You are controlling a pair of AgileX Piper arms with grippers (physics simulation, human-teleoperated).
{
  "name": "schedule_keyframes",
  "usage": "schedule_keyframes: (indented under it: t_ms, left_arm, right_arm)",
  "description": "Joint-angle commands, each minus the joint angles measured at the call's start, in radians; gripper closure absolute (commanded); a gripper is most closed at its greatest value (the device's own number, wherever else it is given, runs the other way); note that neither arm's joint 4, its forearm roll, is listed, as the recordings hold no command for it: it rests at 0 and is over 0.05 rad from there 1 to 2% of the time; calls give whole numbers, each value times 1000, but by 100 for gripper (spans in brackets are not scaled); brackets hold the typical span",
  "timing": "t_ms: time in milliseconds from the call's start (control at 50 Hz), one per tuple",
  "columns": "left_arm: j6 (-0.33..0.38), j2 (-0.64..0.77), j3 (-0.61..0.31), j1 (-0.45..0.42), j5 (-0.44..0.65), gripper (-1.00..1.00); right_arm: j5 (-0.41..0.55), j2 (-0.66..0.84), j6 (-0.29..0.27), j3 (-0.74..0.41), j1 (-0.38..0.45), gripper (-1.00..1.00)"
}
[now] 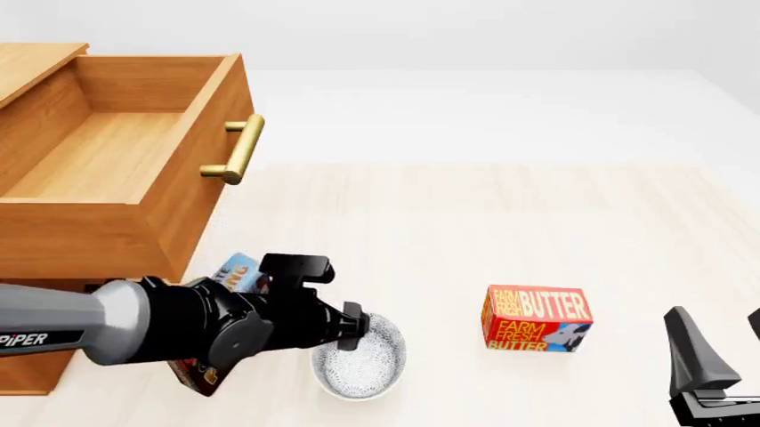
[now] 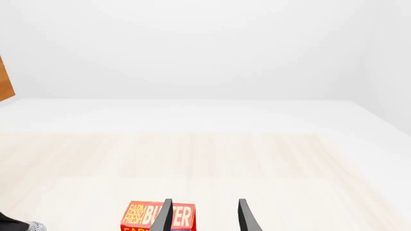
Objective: Put the bowl in the top drawer of the cabinet.
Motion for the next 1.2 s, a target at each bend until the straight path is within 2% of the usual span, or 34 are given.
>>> schedule_keyframes:
  t_ms: [20,220,620,640,760,840,1200]
  left_arm:
    - [-22,21,8,-7,-16,-100]
    - [-49,43,17,-25,-34,-100]
    - [-50,37,24,-30,-44,-100]
    - [-42,25,24,-26,-43,100]
    - [-21,-24,28,-32,-37,100]
    - [32,-67,25,-28,-27,100]
    - [77,-158,25,-15,13,100]
  right_arm:
    - [0,0,0,0,0,-100]
    - [0,0,0,0,0,-100]
    - [0,0,0,0,0,-100]
    - [0,0,0,0,0,-100]
    - [0,0,0,0,0,-100]
    - [0,0,0,0,0,-100]
    - [0,0,0,0,0,-100]
